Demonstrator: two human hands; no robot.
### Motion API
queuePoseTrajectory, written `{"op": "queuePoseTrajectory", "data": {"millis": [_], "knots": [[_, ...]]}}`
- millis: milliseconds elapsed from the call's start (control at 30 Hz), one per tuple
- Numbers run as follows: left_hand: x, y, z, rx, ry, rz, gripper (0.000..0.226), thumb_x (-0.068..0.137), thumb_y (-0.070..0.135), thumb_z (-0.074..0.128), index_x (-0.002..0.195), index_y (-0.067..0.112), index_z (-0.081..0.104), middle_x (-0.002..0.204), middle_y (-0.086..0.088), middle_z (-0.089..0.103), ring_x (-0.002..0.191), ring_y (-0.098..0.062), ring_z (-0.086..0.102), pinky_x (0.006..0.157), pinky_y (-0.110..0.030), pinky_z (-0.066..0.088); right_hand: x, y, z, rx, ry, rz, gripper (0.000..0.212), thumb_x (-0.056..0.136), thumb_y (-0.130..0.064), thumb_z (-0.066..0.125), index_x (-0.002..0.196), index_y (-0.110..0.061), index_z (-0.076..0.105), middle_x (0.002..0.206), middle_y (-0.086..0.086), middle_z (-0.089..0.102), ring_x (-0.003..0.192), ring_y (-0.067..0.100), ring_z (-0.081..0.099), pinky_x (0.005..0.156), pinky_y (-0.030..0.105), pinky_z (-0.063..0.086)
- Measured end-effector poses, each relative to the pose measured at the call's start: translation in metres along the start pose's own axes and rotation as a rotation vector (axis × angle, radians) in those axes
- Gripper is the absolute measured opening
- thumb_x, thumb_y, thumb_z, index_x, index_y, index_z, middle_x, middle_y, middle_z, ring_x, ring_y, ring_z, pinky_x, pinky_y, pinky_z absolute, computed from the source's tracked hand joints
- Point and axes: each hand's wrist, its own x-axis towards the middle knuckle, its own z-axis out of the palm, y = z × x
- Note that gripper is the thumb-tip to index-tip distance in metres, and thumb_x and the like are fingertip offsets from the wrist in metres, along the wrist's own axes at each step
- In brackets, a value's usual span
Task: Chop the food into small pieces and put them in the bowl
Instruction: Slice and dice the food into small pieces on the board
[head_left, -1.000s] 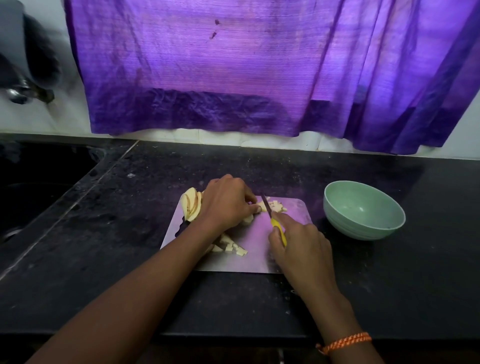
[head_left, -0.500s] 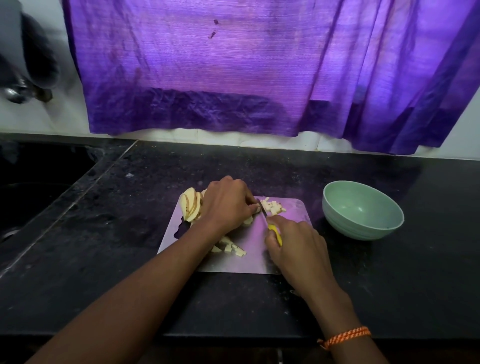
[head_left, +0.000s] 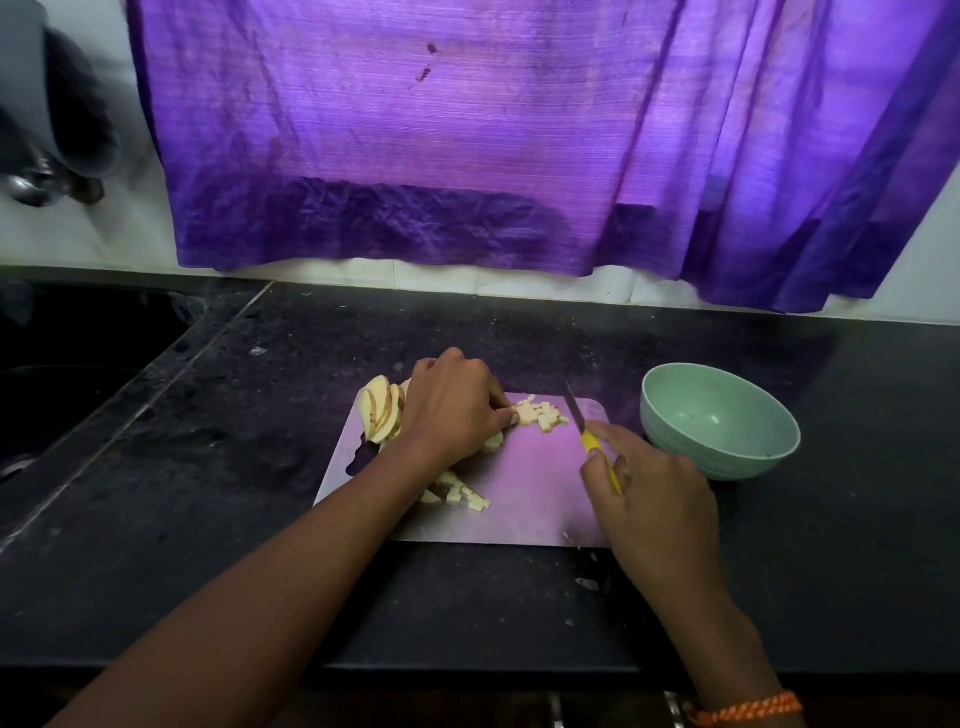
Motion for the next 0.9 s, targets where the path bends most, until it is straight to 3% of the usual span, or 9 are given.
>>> {"op": "queuePoseTrajectory", "data": {"millis": [233, 333, 433, 533, 633, 900], "knots": [[0.0, 0.005, -0.002, -0.09, -0.025, 0.061, 0.029, 0.091, 0.059, 0.075, 0.104, 0.035, 0.085, 0.101, 0.014, 0.078, 0.096, -0.009, 0.052, 0.084, -0.035, 0.04, 0.019, 0.014, 0.01, -0.212, -0.096, 0.017, 0.036, 0.1, -0.045, 0.049, 0.13, -0.03, 0.059, 0.094, 0.002, 0.072, 0.082, 0.027, 0.064, 0.061, 0.035, 0.043], [0.0, 0.003, -0.002, -0.106, -0.031, 0.086, 0.025, 0.103, 0.045, 0.067, 0.12, 0.032, 0.081, 0.113, 0.008, 0.077, 0.105, -0.015, 0.062, 0.083, -0.033, 0.046, 0.018, 0.012, 0.009, -0.263, -0.102, 0.014, 0.034, 0.102, -0.045, 0.047, 0.13, -0.029, 0.058, 0.095, 0.002, 0.071, 0.083, 0.026, 0.064, 0.061, 0.033, 0.036], [-0.003, 0.004, 0.002, -0.001, -0.204, 0.143, 0.042, 0.108, 0.052, 0.052, 0.141, 0.032, 0.067, 0.132, 0.004, 0.063, 0.12, -0.018, 0.052, 0.1, -0.043, 0.042, 0.017, 0.011, 0.008, -0.275, -0.087, 0.0, 0.035, 0.101, -0.045, 0.048, 0.129, -0.029, 0.059, 0.092, 0.002, 0.07, 0.081, 0.026, 0.064, 0.059, 0.034, 0.04], [-0.006, 0.009, 0.005, 0.117, -0.289, 0.198, 0.048, 0.109, 0.057, 0.039, 0.139, 0.028, 0.064, 0.131, 0.003, 0.051, 0.123, -0.018, 0.044, 0.108, -0.049, 0.036, 0.016, 0.009, 0.007, -0.279, -0.084, -0.007, 0.033, 0.1, -0.044, 0.048, 0.126, -0.029, 0.062, 0.093, 0.001, 0.071, 0.082, 0.026, 0.065, 0.062, 0.035, 0.048], [-0.006, 0.015, 0.005, 0.15, -0.281, 0.238, 0.045, 0.11, 0.052, 0.039, 0.134, 0.023, 0.064, 0.131, 0.001, 0.05, 0.124, -0.019, 0.043, 0.111, -0.051, 0.035, 0.015, 0.008, 0.007, -0.282, -0.061, -0.01, 0.027, 0.1, -0.042, 0.049, 0.118, -0.029, 0.064, 0.095, -0.001, 0.07, 0.083, 0.026, 0.065, 0.061, 0.036, 0.047], [-0.003, 0.019, 0.005, 0.15, -0.275, 0.269, 0.039, 0.111, 0.046, 0.041, 0.118, 0.022, 0.07, 0.121, 0.001, 0.054, 0.113, -0.018, 0.044, 0.104, -0.051, 0.04, 0.015, 0.012, 0.011, -0.311, -0.025, -0.037, 0.017, 0.096, -0.032, 0.056, 0.102, -0.024, 0.069, 0.088, -0.003, 0.058, 0.079, 0.019, 0.052, 0.058, 0.032, 0.033]]}}
